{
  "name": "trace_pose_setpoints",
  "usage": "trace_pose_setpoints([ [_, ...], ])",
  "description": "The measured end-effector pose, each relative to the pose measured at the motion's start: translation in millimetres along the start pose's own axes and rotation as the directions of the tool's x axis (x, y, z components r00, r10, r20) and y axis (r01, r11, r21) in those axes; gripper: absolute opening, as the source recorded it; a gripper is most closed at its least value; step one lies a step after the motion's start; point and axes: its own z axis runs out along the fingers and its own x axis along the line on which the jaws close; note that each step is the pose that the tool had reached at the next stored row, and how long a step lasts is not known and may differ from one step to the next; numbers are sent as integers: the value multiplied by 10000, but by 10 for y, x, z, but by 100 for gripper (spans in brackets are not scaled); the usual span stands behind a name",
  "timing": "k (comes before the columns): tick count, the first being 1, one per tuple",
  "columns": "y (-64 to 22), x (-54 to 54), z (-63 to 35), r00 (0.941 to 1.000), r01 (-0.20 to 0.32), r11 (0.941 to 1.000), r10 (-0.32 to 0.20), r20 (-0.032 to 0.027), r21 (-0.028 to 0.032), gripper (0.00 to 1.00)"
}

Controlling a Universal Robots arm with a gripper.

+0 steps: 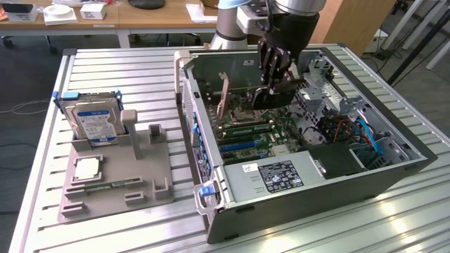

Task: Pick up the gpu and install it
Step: 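Insert the gpu into the slot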

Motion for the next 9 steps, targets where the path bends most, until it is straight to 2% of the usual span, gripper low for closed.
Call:
trace_pose_setpoints([
  [9, 19, 45, 110, 10000, -1, 10000, 1, 1, 1, 27],
])
